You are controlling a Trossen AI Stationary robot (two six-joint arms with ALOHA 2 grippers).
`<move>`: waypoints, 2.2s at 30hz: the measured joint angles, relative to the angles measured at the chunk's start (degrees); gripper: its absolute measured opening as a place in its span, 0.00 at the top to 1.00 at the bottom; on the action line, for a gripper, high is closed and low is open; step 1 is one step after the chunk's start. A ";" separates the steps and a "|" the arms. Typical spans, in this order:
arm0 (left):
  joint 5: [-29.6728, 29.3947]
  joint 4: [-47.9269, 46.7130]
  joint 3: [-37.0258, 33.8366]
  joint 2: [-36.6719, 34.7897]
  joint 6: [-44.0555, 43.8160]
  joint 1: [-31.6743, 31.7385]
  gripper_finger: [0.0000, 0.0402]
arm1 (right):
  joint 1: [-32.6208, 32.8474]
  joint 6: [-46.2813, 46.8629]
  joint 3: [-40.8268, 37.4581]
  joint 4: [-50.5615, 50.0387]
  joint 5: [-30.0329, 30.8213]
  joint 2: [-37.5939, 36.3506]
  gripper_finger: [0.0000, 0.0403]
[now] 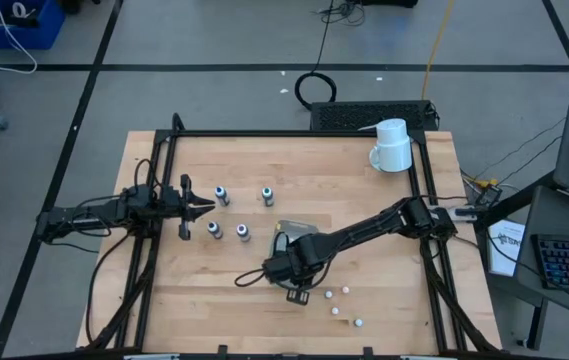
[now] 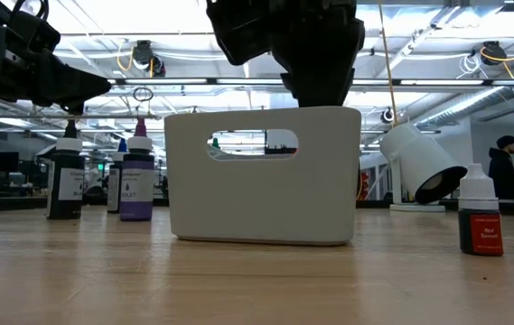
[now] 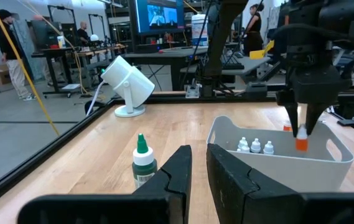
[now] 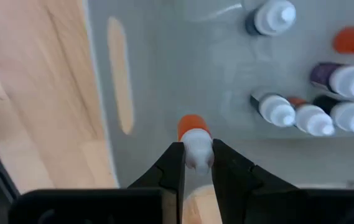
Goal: Pick & Place food coloring
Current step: Put the small yellow food coloring bottle into the white bin
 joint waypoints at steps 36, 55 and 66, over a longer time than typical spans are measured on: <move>0.00 0.00 0.00 0.01 0.00 0.02 0.86 | -0.15 -0.26 -8.48 9.57 -1.80 0.00 0.78; 0.00 -0.07 0.02 0.02 0.02 0.02 0.86 | -0.03 2.38 -8.41 9.25 -1.73 -2.53 0.74; 0.00 -0.02 0.02 0.01 0.00 0.01 0.86 | 0.28 6.52 -8.33 4.76 -0.02 -8.35 0.74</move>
